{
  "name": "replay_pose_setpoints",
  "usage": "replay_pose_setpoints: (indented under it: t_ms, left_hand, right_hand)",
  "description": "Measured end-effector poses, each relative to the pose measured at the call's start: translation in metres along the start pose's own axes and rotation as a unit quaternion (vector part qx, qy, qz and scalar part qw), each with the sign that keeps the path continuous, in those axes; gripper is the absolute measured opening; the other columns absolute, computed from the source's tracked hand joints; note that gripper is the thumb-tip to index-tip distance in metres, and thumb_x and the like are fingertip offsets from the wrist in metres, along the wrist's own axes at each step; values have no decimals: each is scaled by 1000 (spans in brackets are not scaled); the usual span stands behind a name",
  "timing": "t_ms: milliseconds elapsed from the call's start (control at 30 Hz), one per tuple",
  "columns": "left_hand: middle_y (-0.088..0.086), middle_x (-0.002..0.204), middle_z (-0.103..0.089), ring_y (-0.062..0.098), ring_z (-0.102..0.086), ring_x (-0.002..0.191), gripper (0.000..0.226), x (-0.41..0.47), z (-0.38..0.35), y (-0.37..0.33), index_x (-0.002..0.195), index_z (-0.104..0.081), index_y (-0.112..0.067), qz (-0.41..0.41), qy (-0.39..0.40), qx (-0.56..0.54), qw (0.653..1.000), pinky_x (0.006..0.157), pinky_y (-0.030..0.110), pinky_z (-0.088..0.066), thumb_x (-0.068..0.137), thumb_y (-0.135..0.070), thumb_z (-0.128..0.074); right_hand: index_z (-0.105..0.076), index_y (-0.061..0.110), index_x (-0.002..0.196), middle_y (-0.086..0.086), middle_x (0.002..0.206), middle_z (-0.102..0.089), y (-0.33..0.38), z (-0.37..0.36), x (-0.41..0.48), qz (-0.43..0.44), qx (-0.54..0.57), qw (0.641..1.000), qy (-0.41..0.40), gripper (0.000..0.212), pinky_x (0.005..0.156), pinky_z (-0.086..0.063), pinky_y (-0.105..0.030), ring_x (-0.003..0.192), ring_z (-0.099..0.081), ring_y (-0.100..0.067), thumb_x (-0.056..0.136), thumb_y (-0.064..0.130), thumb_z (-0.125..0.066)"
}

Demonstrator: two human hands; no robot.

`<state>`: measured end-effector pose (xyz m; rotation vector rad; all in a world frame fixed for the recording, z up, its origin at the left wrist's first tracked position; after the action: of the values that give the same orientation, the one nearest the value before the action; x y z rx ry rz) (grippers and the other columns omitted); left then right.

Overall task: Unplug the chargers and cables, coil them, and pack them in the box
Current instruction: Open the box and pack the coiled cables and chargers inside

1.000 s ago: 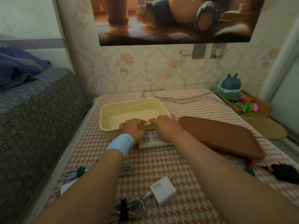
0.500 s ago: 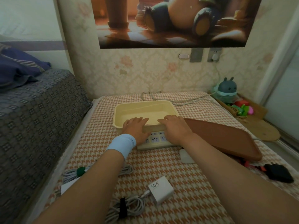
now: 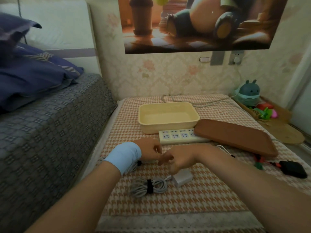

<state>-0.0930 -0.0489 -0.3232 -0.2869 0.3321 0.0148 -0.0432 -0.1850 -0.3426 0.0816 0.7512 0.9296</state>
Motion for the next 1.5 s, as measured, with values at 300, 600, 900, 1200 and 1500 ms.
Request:
replay_pose_setpoints:
  t_ms: [300, 600, 900, 1200, 1500]
  left_hand:
    - [2, 135, -48, 24, -52, 113, 74, -30, -29, -14, 138, -46, -18, 33, 220, 175, 959, 90, 35, -47, 79, -52, -73]
    - [4, 130, -57, 23, -56, 110, 41, -11, -10, 4, 136, -53, -17, 39, 114, 76, 990, 91, 32, -49, 95, -19, -51]
    - [-3, 129, -59, 19, -58, 112, 47, 7, -16, 8, 132, -55, -28, 1, -36, 22, 999, 96, 37, -51, 91, -3, -53]
    - [0, 126, -58, 23, -60, 104, 61, 11, -27, -5, 134, -44, -29, 15, 49, 121, 991, 91, 41, -54, 81, -24, -74]
    - [-3, 108, -61, 21, -62, 95, 30, 17, 46, 17, 108, -61, -21, 1, -100, -92, 991, 84, 37, -55, 81, -11, -70]
  right_hand:
    - [-43, 29, 148, 1, 150, -41, -14, -18, -13, -50, -112, 991, -55, 67, 97, -45, -36, 132, -47, -24, 90, 38, -74]
    - [-64, 23, 124, 0, 119, -64, -45, -6, -20, -66, 59, 991, -100, 36, 90, -54, -39, 98, -64, -17, 96, 45, -65]
    - [-69, 10, 107, -10, 109, -68, -58, -3, -14, -114, -41, 965, -233, 36, 82, -50, -41, 93, -62, -25, 106, 35, -44]
    - [-43, 25, 149, -1, 149, -47, -51, -9, -10, -77, -84, 974, -198, 68, 104, -46, -39, 132, -49, -25, 89, 26, -75]
    - [-47, 28, 150, -3, 150, -47, -60, 54, -18, -42, -9, 946, -322, 57, 105, -43, -38, 134, -47, -26, 97, 23, -66]
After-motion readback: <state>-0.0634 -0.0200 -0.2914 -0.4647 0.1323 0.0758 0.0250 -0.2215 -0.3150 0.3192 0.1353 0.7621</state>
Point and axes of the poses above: each hand's wrist, its own x-axis towards the middle knuckle, its own z-axis out of the back of the hand, y = z × x, the point moved 3 cm from there along x, towards the middle knuckle
